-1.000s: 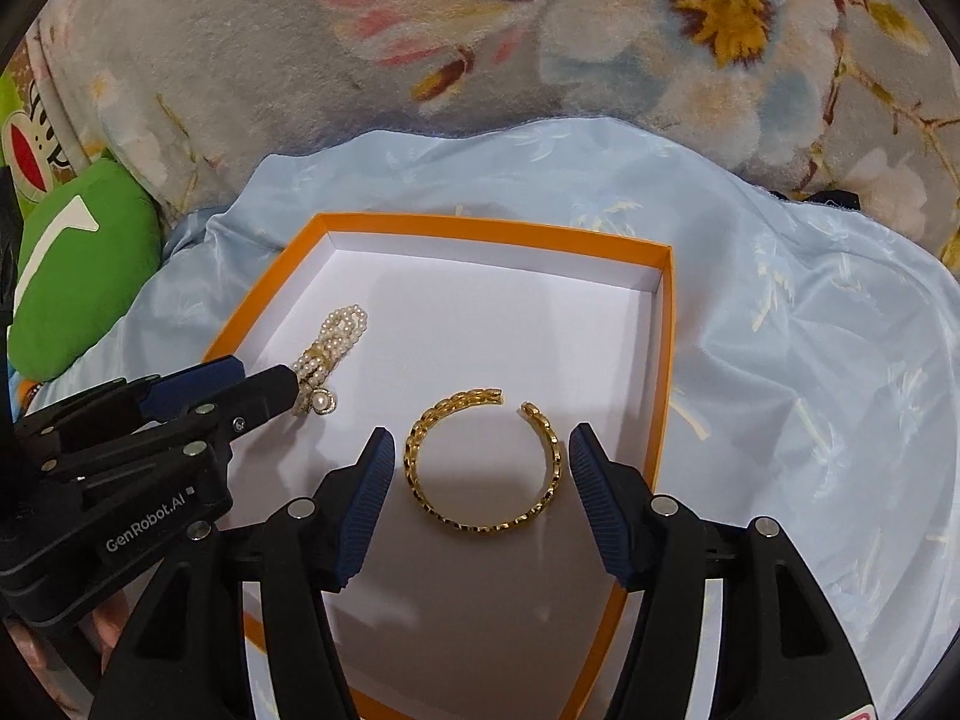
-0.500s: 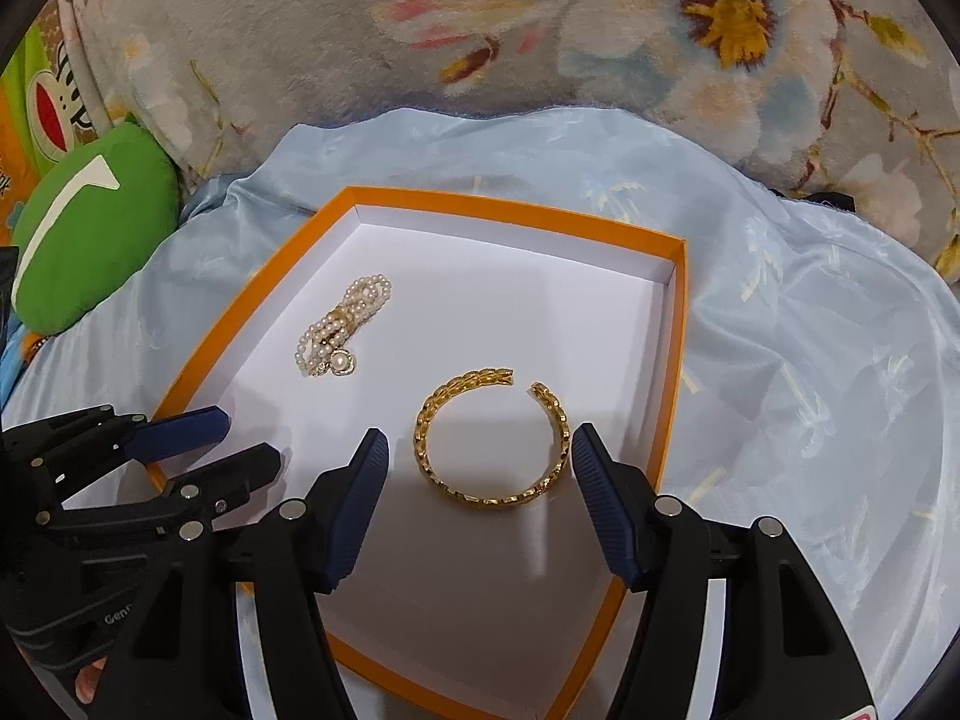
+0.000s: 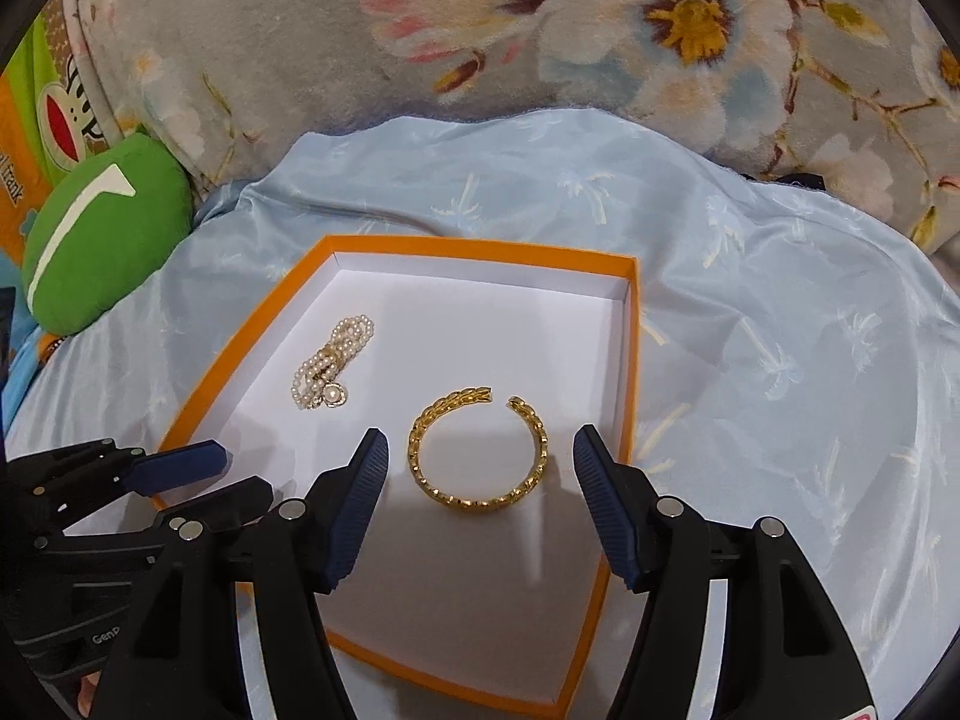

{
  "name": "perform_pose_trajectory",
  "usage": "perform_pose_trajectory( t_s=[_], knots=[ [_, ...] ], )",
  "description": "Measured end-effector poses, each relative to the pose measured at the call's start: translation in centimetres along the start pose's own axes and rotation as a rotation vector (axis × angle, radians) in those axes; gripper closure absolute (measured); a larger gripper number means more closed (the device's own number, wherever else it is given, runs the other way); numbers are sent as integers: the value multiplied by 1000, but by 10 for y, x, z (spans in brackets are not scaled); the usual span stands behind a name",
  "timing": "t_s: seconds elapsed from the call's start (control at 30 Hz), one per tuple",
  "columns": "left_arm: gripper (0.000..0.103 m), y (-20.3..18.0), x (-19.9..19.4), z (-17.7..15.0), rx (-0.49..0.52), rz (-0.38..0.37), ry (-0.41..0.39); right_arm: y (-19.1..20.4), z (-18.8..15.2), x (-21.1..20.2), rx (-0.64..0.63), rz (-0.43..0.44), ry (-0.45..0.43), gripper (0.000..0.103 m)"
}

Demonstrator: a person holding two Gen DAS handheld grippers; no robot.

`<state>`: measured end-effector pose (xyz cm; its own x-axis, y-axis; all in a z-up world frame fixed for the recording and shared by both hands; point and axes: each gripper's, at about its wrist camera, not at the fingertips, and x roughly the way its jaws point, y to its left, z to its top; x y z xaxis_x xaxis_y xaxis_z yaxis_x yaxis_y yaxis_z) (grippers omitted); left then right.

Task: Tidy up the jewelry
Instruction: 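Move the left tool to the gold watch while the right tool approaches the silver watch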

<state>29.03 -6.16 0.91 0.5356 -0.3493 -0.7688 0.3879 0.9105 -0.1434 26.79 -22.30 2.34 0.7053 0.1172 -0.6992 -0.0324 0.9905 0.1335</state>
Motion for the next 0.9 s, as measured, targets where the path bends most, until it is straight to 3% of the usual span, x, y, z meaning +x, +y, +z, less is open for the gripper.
perform_pose_trajectory(
  t_s=[0.07, 0.2, 0.4, 0.57, 0.9],
  knots=[
    [63, 2, -19, -4, -12, -11, -37, -5, -6, -21, 21, 21, -21, 39],
    [44, 9, -66, -16, -46, -24, -123, -9, -32, -63, 32, 60, -43, 38],
    [41, 26, -123, -54, -98, 24, -187, -13, -95, -110, 32, 63, -29, 38],
    [41, 26, -143, -100, -89, 113, -164, -5, -146, -134, 67, 45, -12, 38],
    [41, 8, -136, -189, -154, 58, -25, 3, -192, -149, 115, 8, 16, 38]
  ],
)
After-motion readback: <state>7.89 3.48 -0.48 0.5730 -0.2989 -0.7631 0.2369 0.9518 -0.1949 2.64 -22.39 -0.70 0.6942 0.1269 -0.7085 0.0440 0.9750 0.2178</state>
